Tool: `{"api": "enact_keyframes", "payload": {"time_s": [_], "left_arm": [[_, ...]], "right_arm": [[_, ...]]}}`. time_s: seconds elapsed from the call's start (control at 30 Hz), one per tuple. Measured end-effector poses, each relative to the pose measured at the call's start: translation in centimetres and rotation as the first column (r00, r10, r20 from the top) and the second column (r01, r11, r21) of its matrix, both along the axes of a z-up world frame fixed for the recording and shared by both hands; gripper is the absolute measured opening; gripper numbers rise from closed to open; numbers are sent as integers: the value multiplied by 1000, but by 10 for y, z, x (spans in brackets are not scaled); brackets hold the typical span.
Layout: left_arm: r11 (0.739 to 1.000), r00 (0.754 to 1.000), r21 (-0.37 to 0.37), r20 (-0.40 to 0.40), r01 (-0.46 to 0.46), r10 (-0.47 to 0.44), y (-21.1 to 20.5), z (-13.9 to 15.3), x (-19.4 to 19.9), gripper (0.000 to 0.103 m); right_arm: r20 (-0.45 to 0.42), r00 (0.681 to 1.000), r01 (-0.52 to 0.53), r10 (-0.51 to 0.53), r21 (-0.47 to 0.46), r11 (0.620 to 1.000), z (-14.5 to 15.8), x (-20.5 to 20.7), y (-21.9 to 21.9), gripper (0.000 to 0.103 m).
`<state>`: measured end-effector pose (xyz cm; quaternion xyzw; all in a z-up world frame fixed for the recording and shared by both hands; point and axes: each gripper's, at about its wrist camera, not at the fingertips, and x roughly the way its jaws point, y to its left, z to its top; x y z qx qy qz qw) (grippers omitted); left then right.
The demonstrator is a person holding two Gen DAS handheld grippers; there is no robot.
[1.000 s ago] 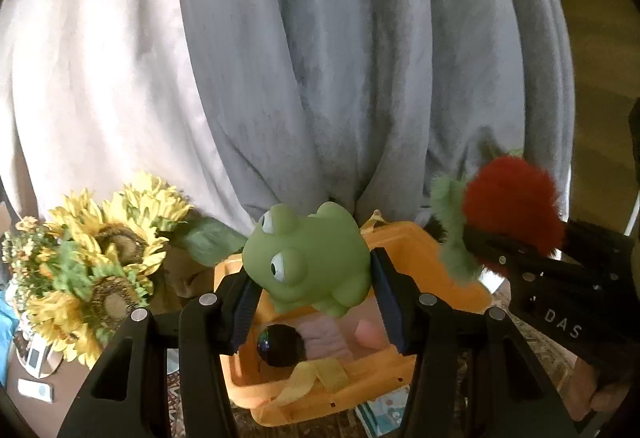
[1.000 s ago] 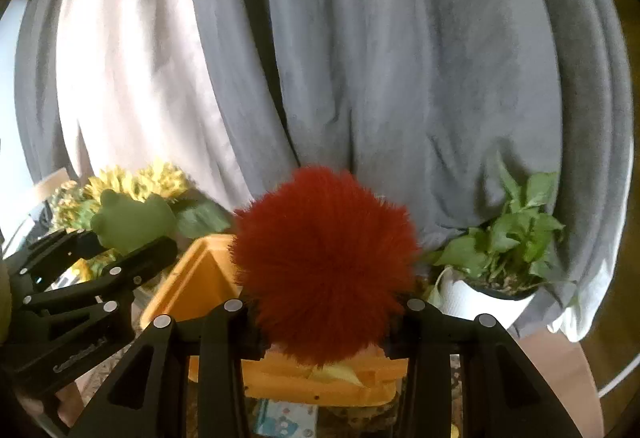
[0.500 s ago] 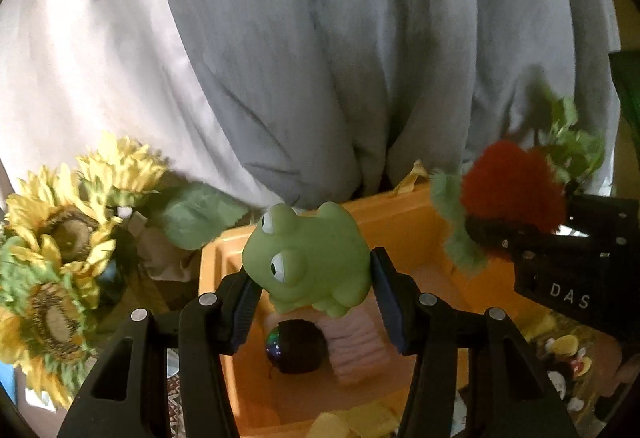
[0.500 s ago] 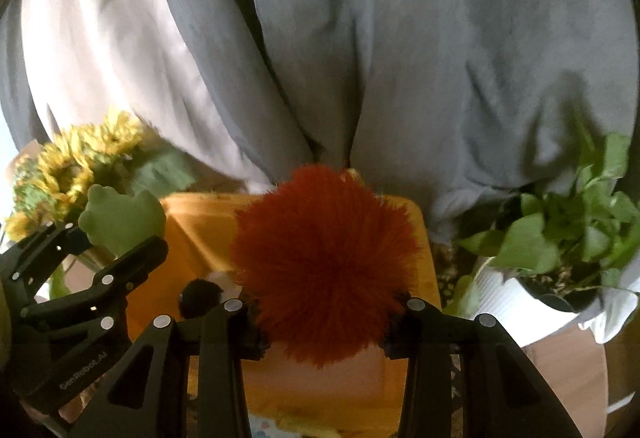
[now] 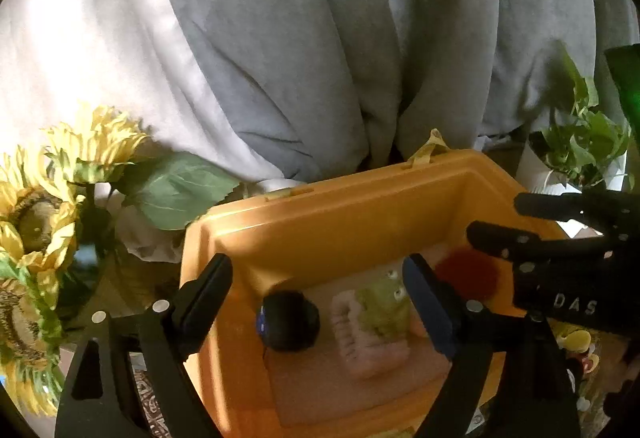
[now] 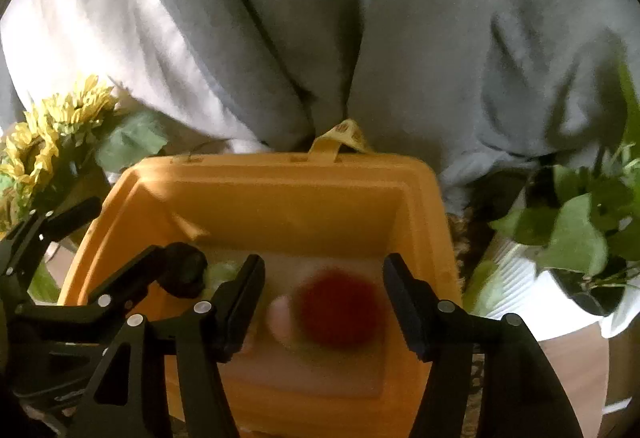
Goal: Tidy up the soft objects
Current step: 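Lower the frog and pompom into the orange crate and open both tools, then withdraw both tools from the crate toward the minion and Mickey toys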
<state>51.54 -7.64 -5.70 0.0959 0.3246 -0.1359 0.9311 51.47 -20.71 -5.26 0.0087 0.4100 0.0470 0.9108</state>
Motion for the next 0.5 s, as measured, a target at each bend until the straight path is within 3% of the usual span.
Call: {"api": "enact_keyframes", "payload": {"time_s": [0.2,0.5], "left_arm": [[1000,999,-28,44,0,2,5,19,-20,89],[996,975,-53,208,-66,76,19,66,-82,95]], "right_arm": [[52,998,28,-28,7,1000,17,-13,-3,62],[170,984,59,-59,1,998,58,-62,-4,64]]}}
